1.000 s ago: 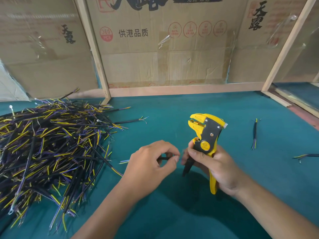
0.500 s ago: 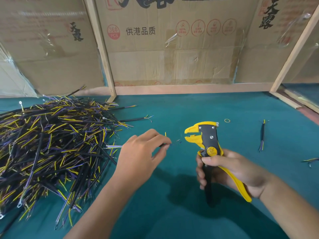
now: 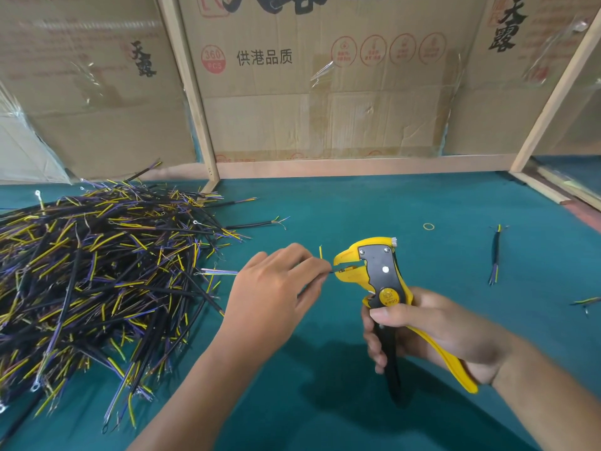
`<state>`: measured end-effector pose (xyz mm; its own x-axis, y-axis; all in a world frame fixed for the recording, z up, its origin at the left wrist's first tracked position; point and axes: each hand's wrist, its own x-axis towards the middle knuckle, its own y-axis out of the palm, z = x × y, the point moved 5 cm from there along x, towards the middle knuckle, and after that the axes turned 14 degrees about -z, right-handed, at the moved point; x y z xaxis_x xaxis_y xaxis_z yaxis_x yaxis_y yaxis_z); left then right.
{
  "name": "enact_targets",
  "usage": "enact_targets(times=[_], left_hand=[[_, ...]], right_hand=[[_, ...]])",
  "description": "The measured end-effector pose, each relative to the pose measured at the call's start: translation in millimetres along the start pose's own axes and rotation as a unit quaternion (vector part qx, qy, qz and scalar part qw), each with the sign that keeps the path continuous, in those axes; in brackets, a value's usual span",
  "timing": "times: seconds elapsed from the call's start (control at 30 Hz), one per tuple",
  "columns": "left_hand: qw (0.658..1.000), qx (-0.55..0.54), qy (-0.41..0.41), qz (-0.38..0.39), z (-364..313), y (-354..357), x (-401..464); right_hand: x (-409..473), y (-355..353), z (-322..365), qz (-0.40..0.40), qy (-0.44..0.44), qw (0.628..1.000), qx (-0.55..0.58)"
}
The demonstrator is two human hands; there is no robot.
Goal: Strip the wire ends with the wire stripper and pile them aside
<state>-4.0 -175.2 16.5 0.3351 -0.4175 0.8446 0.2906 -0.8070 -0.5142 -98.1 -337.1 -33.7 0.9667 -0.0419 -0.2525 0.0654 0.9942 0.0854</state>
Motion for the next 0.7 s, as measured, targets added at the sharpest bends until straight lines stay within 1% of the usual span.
enact_targets(times=[0.07, 0.17, 0.23, 0.4, 0.57, 0.7], left_hand=[[1.0, -0.008, -0.006, 0.002, -2.5, 0.0, 0.1], [0.996, -0.036, -0.081, -0.001, 0.8, -0.6, -0.4], [0.993, -0.05, -0.105, 0.009, 1.9, -0.5, -0.4], [0.994, -0.062, -0.08, 0.036, -0.6, 1.5, -1.4], [0.995, -0.057, -0.071, 0.026, 0.7, 1.5, -1.1], [0.995, -0.063, -0.071, 0.025, 0.7, 1.2, -1.3]], right_hand=[[-0.2, 3.1, -0.7, 0.007, 0.0, 1.0, 0.0], [0.8, 5.3, -2.0, 0.007, -0.006, 1.0, 0.002], [1.7, 6.3, -3.1, 0.002, -0.009, 1.0, 0.002], [3.7, 6.8, -5.5, -0.016, -0.014, 1.0, 0.001], [3.6, 6.5, -6.8, -0.027, -0.016, 1.0, -0.004], [2.6, 5.8, -5.9, -0.017, -0.012, 1.0, 0.006]])
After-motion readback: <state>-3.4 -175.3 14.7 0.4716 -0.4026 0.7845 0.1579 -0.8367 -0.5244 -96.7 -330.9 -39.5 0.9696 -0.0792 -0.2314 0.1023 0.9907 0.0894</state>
